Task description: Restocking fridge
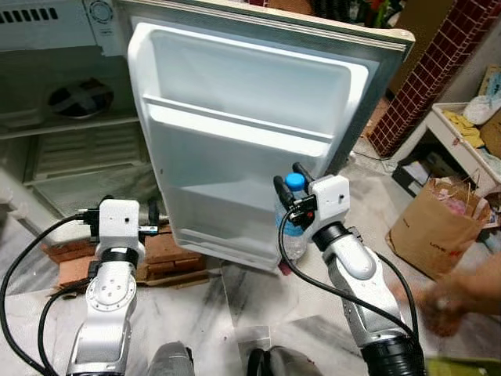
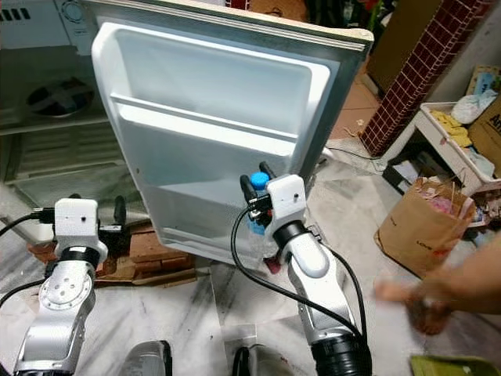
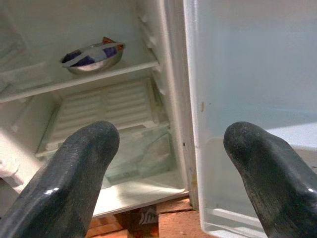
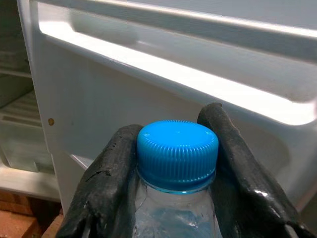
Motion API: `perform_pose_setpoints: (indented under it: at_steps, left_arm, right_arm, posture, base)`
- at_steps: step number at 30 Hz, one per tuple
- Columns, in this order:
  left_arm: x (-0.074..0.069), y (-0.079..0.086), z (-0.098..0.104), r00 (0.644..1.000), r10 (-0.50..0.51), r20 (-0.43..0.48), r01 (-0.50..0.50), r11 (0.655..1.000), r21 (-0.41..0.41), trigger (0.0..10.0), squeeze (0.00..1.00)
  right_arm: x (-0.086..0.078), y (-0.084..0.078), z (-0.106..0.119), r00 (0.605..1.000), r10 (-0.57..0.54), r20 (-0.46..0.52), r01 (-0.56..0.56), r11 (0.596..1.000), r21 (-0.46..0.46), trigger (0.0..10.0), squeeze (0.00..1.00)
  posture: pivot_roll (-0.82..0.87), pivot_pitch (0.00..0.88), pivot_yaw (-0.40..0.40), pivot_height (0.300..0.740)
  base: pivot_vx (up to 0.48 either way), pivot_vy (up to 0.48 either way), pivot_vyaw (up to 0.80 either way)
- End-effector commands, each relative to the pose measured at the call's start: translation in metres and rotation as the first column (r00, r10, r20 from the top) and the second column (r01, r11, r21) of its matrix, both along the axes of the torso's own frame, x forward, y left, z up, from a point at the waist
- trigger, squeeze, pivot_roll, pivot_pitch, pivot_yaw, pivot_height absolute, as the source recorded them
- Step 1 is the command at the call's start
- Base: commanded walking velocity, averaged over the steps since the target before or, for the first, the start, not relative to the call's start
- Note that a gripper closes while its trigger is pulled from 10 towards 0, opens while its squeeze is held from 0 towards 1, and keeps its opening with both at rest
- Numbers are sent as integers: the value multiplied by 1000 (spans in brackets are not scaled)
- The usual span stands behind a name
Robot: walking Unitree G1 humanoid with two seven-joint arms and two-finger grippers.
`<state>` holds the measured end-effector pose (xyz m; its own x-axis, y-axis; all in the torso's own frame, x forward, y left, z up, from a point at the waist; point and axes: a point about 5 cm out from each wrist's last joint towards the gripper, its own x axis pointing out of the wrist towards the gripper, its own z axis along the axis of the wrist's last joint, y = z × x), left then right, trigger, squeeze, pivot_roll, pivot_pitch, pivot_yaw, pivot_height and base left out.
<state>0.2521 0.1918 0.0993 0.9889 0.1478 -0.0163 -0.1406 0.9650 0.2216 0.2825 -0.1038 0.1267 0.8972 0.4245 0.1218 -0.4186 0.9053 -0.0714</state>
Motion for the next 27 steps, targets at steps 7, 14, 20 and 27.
perform_pose_setpoints:
  at_steps: [7, 14, 20, 27]
  left_arm:
    - [-9, -1, -4, 1000, 13, -16, -13, 1000, 22, 10000, 0]
    - [-7, -2, -3, 1000, 16, -16, -16, 1000, 18, 10000, 0]
    - [-6, -1, -2, 999, 45, -15, -45, 999, 27, 10000, 0]
    - [-6, 1, -2, 998, 57, -14, -56, 998, 35, 10000, 0]
  right_arm:
    - [1, -3, 5, 1000, -1, 15, 1, 1000, 5, 10000, 0]
    - [1, -2, 5, 1000, 5, 17, -5, 1000, 9, 10000, 0]
    - [2, -3, 7, 1000, 1, 18, -2, 1000, 15, 10000, 0]
    - [2, -2, 6, 1000, 2, 14, -2, 1000, 19, 10000, 0]
  posture:
    - [120, 134, -90, 643]
    - [116, 135, -92, 603]
    - [113, 140, -90, 579]
    - [116, 141, -89, 579]
  base:
    - [0, 0, 0]
    - [0, 0, 0]
    - [0, 0, 0]
    - [0, 0, 0]
